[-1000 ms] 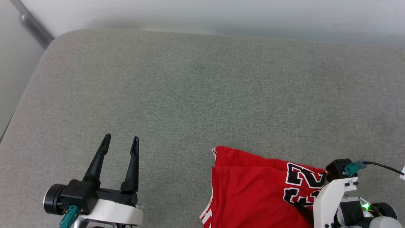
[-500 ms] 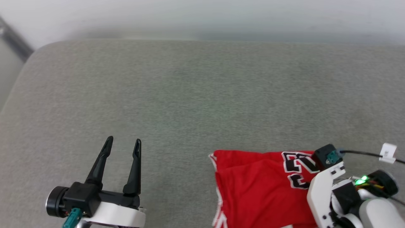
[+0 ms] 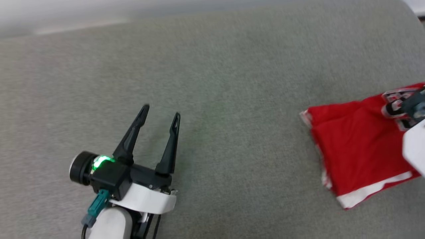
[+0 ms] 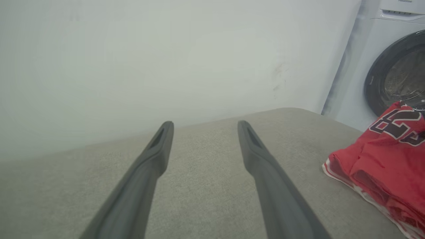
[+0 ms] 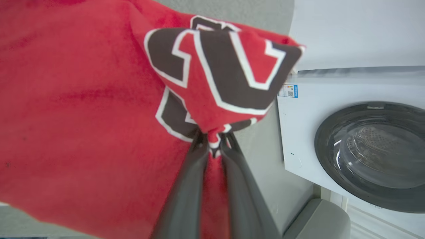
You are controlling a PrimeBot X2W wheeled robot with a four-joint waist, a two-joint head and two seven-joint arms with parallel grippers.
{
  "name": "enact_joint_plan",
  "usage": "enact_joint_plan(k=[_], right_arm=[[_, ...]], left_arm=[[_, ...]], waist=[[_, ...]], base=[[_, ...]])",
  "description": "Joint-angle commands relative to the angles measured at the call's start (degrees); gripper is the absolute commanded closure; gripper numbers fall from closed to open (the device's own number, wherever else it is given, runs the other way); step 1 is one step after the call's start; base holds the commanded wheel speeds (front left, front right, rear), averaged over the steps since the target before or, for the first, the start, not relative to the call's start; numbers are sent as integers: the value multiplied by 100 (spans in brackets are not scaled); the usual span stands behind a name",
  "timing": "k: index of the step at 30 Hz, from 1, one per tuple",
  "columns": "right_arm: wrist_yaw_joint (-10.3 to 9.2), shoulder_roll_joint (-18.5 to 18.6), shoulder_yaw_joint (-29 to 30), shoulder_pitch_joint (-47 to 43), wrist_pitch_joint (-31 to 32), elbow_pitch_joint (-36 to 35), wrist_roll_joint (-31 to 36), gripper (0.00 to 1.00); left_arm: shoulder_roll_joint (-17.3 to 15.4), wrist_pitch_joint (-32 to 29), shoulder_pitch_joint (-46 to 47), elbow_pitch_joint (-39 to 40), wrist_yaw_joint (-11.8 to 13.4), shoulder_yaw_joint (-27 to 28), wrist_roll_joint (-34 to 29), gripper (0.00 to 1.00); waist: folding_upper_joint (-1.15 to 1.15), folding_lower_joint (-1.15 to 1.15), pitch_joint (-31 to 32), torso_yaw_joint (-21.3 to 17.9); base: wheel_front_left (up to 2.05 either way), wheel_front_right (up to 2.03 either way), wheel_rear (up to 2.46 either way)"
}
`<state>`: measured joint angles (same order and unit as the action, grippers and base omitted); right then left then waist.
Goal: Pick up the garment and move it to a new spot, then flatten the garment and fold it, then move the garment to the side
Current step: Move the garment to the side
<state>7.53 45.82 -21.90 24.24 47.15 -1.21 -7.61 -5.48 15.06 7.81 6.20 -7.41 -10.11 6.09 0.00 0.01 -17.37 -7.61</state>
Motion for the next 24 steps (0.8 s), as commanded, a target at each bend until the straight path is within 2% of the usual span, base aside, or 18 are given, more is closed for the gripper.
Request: enact_joint_plan(k=[1,7,12,17,24], right_arm=[[-9,96,56,157,-84,63,46,100],[-10,240,473,554,-687,775,120,100],[-10,470,722,837,-1642,1387,701,100],[-10,308,1321,1130,-2340,2361,804,100],[-10,-2,2072,1398,-2797,3285,1021,100]], left_arm=[[-64,13,126,23,-5,-33,-33,0],[-404,13,687,142,-5,-300,-95,0],[-632,13,1116,267,-5,-552,-140,0],[-762,13,1360,365,-5,-684,-138,0],[-907,13,1433,393,-5,-733,-124,0]], waist=[[0,-1,-475,-406],[0,-1,-1209,-738],[0,-1,-1719,-755],[0,-1,-2028,-683],[0,-1,-2239,-569]], base=[[0,0,0],[0,0,0],[0,0,0],[0,0,0],[0,0,0]])
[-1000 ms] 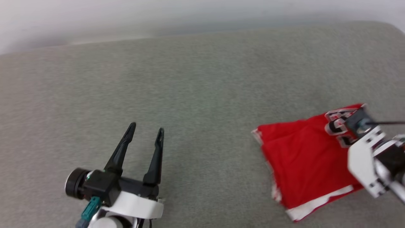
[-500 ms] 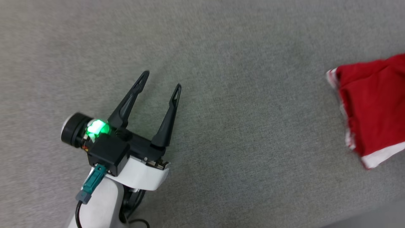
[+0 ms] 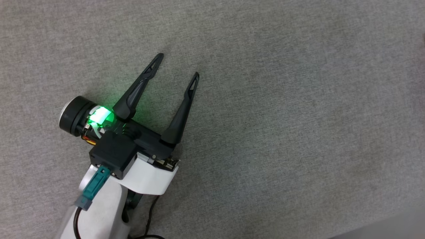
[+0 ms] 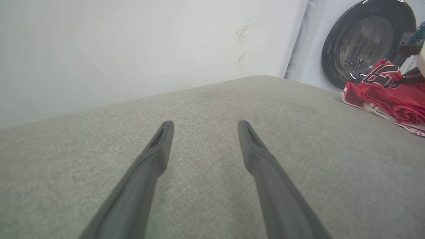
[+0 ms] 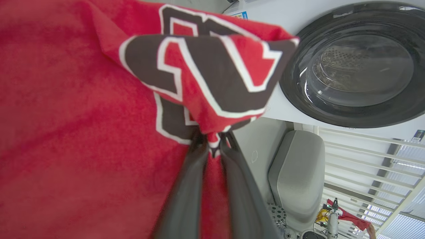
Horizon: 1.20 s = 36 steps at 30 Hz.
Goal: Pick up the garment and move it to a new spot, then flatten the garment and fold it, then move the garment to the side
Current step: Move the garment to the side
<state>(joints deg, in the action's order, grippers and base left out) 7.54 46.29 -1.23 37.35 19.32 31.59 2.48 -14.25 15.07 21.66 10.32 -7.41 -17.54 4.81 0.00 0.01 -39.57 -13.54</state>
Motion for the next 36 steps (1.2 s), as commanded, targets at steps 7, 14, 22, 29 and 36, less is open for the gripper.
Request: enact_joint_plan(k=[7,14,22,29,36], right_arm=[[-11,-401,412,189,-207,330,317,0],[-11,-593,561,214,-369,62,403,0],[-10,-1328,615,-24,-891,-903,-275,0],[-11,-2040,544,-813,-1826,-1961,-793,0],[-9,-2887,437,-1840,-2485,-2799,-1066,0]], left_arm=[[-21,11,1,-103,-5,59,29,0],[181,12,-292,-234,36,217,81,0],[550,12,-966,-317,143,916,186,0],[684,12,-1475,-336,108,1550,140,0],[799,12,-1902,-402,102,1856,23,0]], waist=[[0,-1,140,74],[0,-1,885,123],[0,-1,2009,309],[0,-1,2796,605],[0,-1,3231,848]], base=[[0,0,0],[0,0,0],[0,0,0],[0,0,0],[0,0,0]])
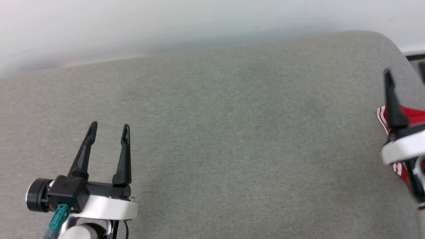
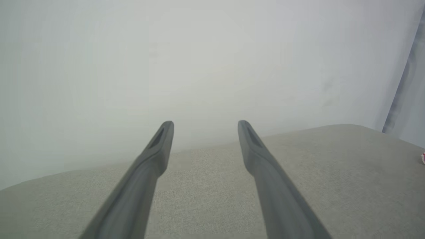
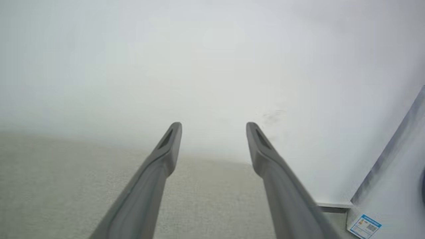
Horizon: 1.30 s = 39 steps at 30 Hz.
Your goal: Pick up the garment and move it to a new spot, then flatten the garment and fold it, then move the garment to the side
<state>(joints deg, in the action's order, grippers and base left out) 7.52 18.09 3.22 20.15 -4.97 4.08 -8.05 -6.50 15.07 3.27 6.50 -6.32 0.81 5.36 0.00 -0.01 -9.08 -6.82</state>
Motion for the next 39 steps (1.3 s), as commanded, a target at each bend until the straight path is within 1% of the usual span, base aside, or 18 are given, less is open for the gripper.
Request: enact_joint_plan(k=[1,4,6,10,15,25,39], right_arm=[[-6,-176,-34,-241,-132,-103,-85,0],[-6,-491,-79,-645,-340,-265,-200,0],[-6,-657,-100,-871,-486,-252,-275,0],[-5,-890,-261,-1232,-710,-128,-390,0],[-5,-1174,-283,-1521,-872,-3,-452,0],[-5,-1369,-418,-1718,-995,109,-299,0],[-5,-1449,-412,-1700,-1023,151,-268,0]], left_arm=[[40,12,-104,-45,-11,35,-45,0],[114,12,-221,-130,10,111,6,0],[167,12,-304,-209,0,169,100,0],[225,12,-440,-373,-26,274,193,0],[276,12,-548,-571,-56,375,298,0],[328,12,-672,-739,-103,446,384,0],[351,12,-705,-665,-110,460,267,0]], waist=[[0,1,228,214],[0,1,331,312],[0,1,394,361],[0,1,516,427],[0,1,622,494],[0,1,723,514],[0,1,721,503]], base=[[0,0,0],[0,0,0],[0,0,0],[0,0,0],[0,0,0],[0,0,0],[0,0,0]])
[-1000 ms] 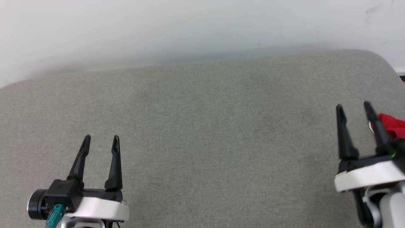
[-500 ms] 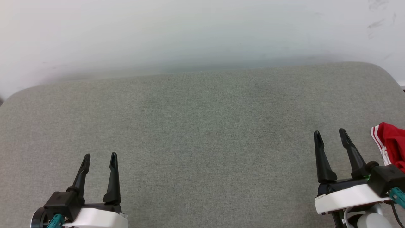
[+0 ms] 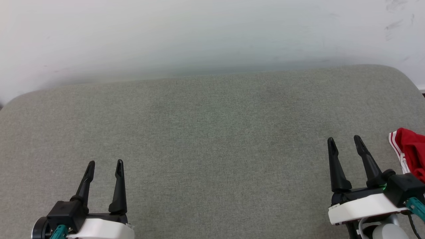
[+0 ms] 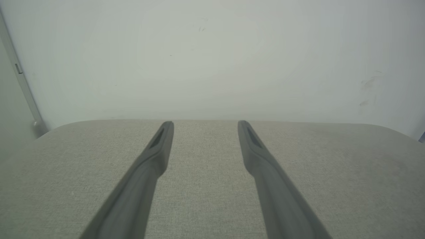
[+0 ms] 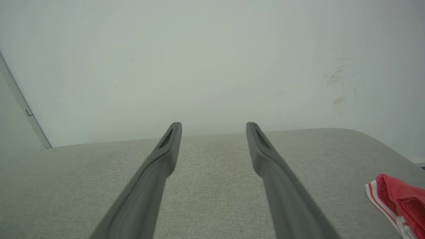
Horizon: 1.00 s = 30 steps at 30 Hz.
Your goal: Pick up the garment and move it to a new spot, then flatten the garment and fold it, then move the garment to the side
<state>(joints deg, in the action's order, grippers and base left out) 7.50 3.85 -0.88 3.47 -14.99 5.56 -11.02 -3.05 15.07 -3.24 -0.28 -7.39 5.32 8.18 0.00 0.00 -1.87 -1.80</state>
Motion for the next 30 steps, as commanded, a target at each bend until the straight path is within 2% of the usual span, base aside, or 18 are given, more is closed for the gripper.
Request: enact_joint_plan(k=[1,10,11,14,30], right_arm=[[-3,-29,3,-33,-17,-10,29,0],[-3,-45,7,-49,-18,-60,24,0],[0,-21,13,-1,-4,-42,0,100],[0,-22,4,-47,0,97,-21,100],[0,19,87,26,394,242,-1798,100]], left_arm=[[7,12,-58,11,-4,9,-10,0],[12,12,-29,2,-6,30,85,0],[8,0,-4,-7,-1,25,71,100],[22,-12,-34,-159,-1,18,84,100],[-16,-428,182,-409,-3,-6,1883,100]], waist=[[0,0,-1,0],[0,0,-32,4],[0,0,-34,4],[0,0,-37,5],[0,0,-11,27]], base=[[0,0,0],[0,0,0],[0,0,0],[0,0,0],[0,0,0]])
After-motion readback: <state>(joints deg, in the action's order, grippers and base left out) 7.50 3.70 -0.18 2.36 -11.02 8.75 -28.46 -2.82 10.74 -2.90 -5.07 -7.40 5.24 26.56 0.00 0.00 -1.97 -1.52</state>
